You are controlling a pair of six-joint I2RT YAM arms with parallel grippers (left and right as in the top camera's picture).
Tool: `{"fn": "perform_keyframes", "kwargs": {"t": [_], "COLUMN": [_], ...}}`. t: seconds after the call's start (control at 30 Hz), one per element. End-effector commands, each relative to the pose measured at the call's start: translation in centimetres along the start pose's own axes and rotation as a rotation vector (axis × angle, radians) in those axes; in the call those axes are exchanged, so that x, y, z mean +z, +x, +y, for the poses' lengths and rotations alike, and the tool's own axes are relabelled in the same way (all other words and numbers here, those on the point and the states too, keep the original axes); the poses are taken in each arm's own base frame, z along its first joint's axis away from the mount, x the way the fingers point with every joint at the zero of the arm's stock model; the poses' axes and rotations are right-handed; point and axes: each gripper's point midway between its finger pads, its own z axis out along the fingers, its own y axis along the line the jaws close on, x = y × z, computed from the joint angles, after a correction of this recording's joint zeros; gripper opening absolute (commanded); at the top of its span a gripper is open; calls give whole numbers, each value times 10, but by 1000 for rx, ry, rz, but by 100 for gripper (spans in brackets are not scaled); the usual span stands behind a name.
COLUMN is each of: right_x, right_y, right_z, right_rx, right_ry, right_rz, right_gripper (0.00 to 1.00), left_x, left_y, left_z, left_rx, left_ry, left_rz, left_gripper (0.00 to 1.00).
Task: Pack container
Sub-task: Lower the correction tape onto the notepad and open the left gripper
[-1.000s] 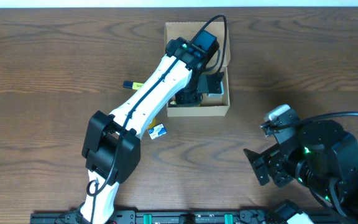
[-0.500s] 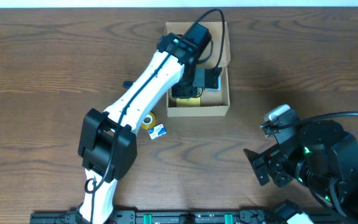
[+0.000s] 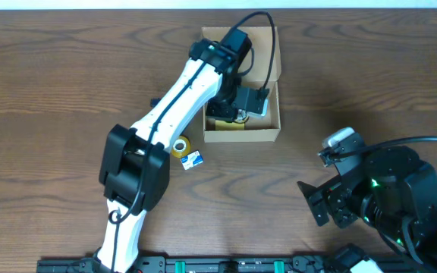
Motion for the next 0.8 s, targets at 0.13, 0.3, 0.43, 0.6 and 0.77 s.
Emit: {"fn": "perform_keyframes", "kwargs": {"t": [0.13, 0.3, 0.43, 0.6, 0.77], "right_x": [0, 0, 0, 0, 0], "right_y": [0, 0, 0, 0, 0], "right_z": [-3, -3, -3, -3, -3], "right_rx": [26, 26, 26, 26, 26], "right_ry": [10, 10, 10, 10, 10], "right_rz": [-1, -1, -1, -1, -1], "right_gripper": [99, 99, 99, 99, 99], "left_x": [21, 35, 42, 44, 44], "left_y": [3, 4, 3, 2, 3], "left_z": [-7, -11, -11, -13, -14], "left_rx": [23, 11, -17, -41, -66], "left_ry": [63, 95, 107, 118, 126], "left_rz": [-2, -3, -9, -15, -12], "left_gripper": [6, 6, 6, 6, 6]}}
